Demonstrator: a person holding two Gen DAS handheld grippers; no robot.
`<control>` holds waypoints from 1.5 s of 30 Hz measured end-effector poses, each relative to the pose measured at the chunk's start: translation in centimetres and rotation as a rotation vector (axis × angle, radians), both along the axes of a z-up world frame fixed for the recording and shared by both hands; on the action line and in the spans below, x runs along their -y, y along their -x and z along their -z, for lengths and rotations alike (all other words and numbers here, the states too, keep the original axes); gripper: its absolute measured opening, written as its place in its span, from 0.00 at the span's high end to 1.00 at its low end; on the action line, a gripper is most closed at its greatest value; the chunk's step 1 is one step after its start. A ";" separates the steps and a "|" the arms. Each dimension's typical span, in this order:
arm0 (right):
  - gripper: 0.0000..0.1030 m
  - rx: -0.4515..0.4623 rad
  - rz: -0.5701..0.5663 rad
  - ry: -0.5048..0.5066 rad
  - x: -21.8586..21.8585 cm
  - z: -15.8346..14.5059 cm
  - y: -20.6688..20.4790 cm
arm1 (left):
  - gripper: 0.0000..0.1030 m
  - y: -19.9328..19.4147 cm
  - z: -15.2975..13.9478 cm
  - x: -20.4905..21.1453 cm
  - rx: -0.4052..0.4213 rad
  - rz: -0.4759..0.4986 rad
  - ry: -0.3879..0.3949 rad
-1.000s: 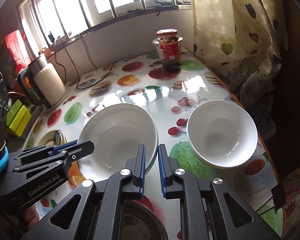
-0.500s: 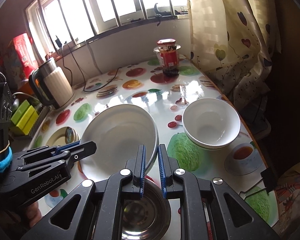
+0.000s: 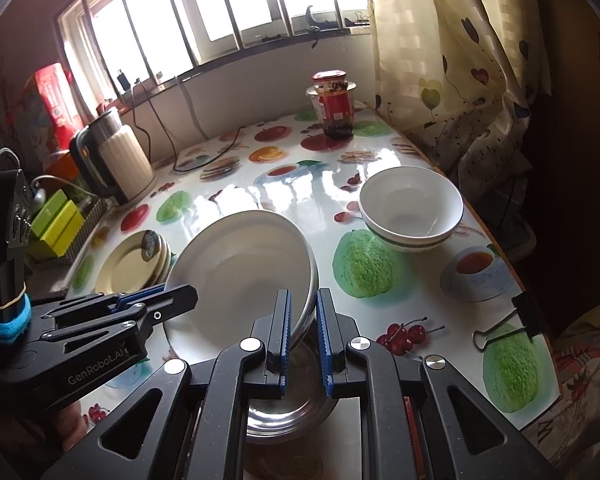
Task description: Organize plates and bowls
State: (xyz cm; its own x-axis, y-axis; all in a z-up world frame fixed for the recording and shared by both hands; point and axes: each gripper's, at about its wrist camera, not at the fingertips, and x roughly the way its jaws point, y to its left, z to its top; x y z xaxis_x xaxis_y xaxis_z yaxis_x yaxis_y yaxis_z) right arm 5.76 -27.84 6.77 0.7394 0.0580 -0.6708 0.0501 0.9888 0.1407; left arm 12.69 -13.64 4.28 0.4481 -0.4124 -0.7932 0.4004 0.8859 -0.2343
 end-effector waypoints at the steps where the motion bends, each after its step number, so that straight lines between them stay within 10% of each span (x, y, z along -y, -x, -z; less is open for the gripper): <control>1: 0.87 -0.003 0.001 -0.002 0.0 0.1 0.2 | 0.86 0.2 0.2 0.0 -0.003 -0.001 -0.004; 45: 0.86 -0.091 0.000 -0.057 0.5 3.9 1.6 | 0.86 1.7 2.8 -0.3 -0.081 -0.009 -0.024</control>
